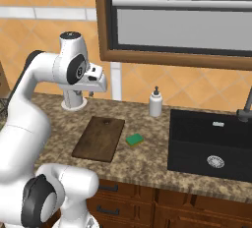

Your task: Pick up the sponge from the counter and clean the cutting board by briefly scrubbing or pressing down on the cutting board. Once finished, release the sponge.

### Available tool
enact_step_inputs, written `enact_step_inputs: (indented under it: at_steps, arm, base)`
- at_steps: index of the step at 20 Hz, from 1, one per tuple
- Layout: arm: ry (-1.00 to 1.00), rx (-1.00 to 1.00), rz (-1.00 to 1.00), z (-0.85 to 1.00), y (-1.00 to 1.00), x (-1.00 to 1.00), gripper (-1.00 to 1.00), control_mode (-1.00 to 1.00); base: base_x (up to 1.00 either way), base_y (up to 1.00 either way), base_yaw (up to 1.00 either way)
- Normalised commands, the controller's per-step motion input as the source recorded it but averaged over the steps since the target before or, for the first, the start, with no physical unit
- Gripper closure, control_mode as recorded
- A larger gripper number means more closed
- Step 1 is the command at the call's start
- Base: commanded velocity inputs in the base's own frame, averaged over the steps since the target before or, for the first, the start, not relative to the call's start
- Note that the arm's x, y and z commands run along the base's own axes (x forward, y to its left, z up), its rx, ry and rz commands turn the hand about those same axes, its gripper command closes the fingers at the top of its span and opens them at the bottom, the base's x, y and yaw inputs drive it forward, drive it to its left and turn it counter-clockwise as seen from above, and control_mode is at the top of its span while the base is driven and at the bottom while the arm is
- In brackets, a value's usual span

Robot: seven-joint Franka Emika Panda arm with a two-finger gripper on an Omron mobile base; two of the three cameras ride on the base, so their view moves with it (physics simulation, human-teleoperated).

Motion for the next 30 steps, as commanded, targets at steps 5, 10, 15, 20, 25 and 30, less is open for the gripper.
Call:
enact_step_inputs:
  at_steps: [5,10,15,20,25,30]
  arm:
    - [0.01,0.0,0.0,-0.1,-0.05,-0.18,-1.0,-1.0]
    - [0.03,0.0,-0.04,-0.34,-0.37,-0.56,-1.0,-1.0]
    - [0.11,0.0,-0.14,-0.55,-0.63,-0.02,-1.0,-1.0]
    - [0.37,0.01,-0.26,-0.44,-0.55,0.63,-1.0,-1.0]
    - [0.24,0.03,-0.28,-0.32,-0.53,0.43,-1.0,-1.0]
    - [0.31,0.02,-0.28,-0.33,-0.51,0.59,-1.0,-1.0]
  base:
    - [0.0,0.0,0.0]
    - [0.0,0.0,0.0]
    - [0.0,0.0,0.0]
    - [0.0,0.0,0.0]
    - [0.0,0.0,0.0]
    - [0.0,0.0,0.0]
